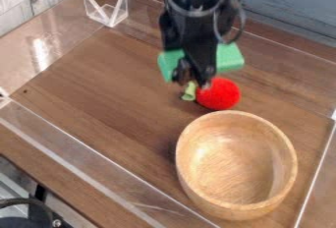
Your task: Remove the green block from the brown bowl and put it on the table
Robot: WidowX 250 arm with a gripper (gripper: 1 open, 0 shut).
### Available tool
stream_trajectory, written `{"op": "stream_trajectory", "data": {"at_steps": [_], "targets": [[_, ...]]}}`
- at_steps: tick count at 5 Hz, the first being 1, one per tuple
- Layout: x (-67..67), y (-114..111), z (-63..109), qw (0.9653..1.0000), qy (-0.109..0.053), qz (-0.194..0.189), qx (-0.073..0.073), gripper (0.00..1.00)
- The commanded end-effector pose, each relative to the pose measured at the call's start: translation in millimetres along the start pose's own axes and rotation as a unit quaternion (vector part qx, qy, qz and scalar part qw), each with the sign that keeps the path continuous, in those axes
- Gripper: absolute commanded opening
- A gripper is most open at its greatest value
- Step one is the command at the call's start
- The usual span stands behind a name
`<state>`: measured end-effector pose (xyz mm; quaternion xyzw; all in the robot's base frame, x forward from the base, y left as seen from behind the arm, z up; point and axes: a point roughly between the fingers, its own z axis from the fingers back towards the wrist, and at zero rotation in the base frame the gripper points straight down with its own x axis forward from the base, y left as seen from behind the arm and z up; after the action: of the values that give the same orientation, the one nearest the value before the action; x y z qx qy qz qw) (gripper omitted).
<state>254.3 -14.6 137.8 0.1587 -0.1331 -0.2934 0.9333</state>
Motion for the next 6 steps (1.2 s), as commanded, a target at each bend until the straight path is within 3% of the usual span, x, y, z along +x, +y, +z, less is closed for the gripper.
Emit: {"op": "stream_trajectory", "data": {"at_steps": [1,3,4,6], "targets": [[5.9,10,18.7,0.9988,-0.01,0.042,0.023,0.0],[-11.8,-12,14.3,0.9954,-0.006,0.09,0.031,0.0],[-19.7,-26,9.5,0.992,0.0,0.12,0.04,0.0],[-43.1,-32,-18.0,0.9825,0.004,0.179,0.051,0.0]]}}
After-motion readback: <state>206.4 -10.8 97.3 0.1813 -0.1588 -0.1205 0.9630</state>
